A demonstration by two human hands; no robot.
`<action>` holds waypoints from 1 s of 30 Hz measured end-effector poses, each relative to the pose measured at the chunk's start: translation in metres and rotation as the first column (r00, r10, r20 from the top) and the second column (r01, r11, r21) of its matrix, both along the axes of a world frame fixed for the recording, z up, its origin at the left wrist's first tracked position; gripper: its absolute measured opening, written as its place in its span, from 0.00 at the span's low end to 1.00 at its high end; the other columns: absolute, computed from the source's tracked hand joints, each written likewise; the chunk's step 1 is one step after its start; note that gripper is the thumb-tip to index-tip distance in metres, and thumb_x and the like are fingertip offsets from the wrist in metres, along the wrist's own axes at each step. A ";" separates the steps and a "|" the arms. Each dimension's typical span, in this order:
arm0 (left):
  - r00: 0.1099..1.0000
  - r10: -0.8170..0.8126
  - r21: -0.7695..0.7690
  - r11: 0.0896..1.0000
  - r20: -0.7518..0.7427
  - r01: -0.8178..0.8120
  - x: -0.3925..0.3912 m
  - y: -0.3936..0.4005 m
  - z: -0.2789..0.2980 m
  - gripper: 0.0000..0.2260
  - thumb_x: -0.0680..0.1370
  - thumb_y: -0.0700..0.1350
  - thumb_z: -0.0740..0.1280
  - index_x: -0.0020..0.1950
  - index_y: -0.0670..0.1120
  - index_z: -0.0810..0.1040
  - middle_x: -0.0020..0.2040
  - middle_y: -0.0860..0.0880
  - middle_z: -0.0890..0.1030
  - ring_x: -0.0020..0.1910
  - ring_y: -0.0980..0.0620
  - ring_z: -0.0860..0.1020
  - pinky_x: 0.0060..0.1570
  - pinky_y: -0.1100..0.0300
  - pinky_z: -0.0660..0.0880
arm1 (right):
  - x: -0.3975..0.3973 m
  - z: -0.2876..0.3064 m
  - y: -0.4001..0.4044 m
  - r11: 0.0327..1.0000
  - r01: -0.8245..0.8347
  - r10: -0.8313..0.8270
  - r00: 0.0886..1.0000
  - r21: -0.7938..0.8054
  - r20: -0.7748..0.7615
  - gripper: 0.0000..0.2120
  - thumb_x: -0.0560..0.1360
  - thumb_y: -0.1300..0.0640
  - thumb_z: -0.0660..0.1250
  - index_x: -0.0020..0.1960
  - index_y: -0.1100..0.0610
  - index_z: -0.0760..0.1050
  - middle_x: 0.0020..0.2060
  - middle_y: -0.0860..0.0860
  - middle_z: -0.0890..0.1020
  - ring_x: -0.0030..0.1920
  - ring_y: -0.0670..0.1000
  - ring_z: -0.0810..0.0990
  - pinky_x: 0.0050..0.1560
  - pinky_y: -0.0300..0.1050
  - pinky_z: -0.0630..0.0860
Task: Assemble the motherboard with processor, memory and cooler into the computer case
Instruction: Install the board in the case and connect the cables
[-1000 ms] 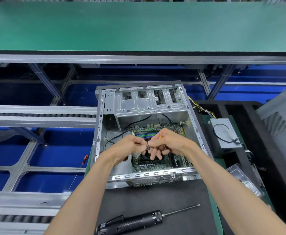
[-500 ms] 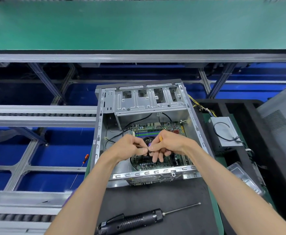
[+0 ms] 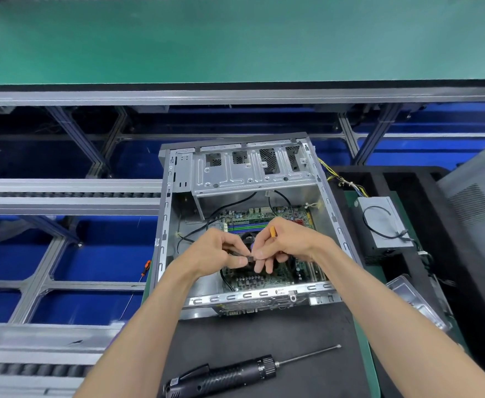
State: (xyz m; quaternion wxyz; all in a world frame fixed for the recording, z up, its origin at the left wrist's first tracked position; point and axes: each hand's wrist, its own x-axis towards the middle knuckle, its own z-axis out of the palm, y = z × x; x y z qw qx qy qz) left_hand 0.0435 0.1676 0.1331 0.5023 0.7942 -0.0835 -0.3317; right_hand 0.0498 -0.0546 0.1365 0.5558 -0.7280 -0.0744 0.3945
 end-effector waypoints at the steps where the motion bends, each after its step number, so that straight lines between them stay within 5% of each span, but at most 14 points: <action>1: 1.000 0.002 -0.006 1.000 -0.009 -0.002 0.000 0.001 0.000 0.06 0.73 0.36 0.75 0.43 0.47 0.86 0.40 0.52 0.86 0.39 0.61 0.81 0.37 0.72 0.73 | 0.000 0.000 -0.001 1.000 0.003 -0.003 1.000 0.008 0.005 0.06 0.77 0.67 0.70 0.43 0.61 0.84 0.42 0.62 0.87 0.36 0.52 0.85 0.27 0.35 0.69; 14: 0.999 0.020 -0.013 1.000 -0.041 -0.021 0.002 0.002 0.002 0.08 0.74 0.38 0.76 0.42 0.53 0.87 0.41 0.50 0.86 0.39 0.60 0.82 0.40 0.71 0.74 | -0.001 0.002 0.001 1.000 0.015 -0.016 0.999 0.015 0.032 0.05 0.76 0.61 0.72 0.45 0.63 0.84 0.42 0.60 0.87 0.35 0.50 0.85 0.28 0.35 0.68; 17: 1.000 0.016 0.018 1.000 0.021 -0.017 0.000 -0.001 0.001 0.10 0.72 0.37 0.77 0.40 0.53 0.87 0.38 0.51 0.86 0.35 0.62 0.80 0.35 0.72 0.72 | -0.003 0.003 0.003 0.999 0.012 -0.012 1.000 -0.035 0.021 0.05 0.76 0.62 0.72 0.43 0.62 0.84 0.41 0.60 0.87 0.35 0.51 0.85 0.27 0.35 0.68; 22: 0.990 -0.007 0.025 1.000 0.143 0.003 -0.005 -0.004 0.000 0.11 0.69 0.35 0.79 0.42 0.51 0.86 0.38 0.53 0.86 0.38 0.59 0.83 0.42 0.66 0.77 | -0.006 0.004 0.005 0.991 -0.002 0.003 1.000 -0.135 0.003 0.06 0.77 0.66 0.69 0.42 0.65 0.82 0.40 0.61 0.87 0.35 0.53 0.86 0.27 0.37 0.69; 27: 0.968 -0.054 0.156 0.988 0.246 0.015 -0.007 -0.006 0.000 0.07 0.69 0.41 0.80 0.41 0.52 0.86 0.37 0.55 0.85 0.38 0.55 0.83 0.45 0.59 0.80 | -0.008 0.003 0.010 0.976 -0.012 0.015 1.000 -0.216 0.013 0.07 0.77 0.66 0.68 0.41 0.64 0.82 0.39 0.59 0.87 0.36 0.54 0.87 0.27 0.38 0.70; 30: 0.943 -0.174 0.279 0.956 0.283 0.092 -0.008 -0.005 -0.002 0.05 0.70 0.44 0.79 0.42 0.53 0.86 0.37 0.56 0.85 0.38 0.62 0.81 0.45 0.66 0.77 | -0.009 0.000 0.013 0.974 -0.001 0.015 0.998 -0.229 0.060 0.08 0.77 0.63 0.70 0.39 0.63 0.81 0.36 0.59 0.86 0.34 0.56 0.86 0.25 0.38 0.70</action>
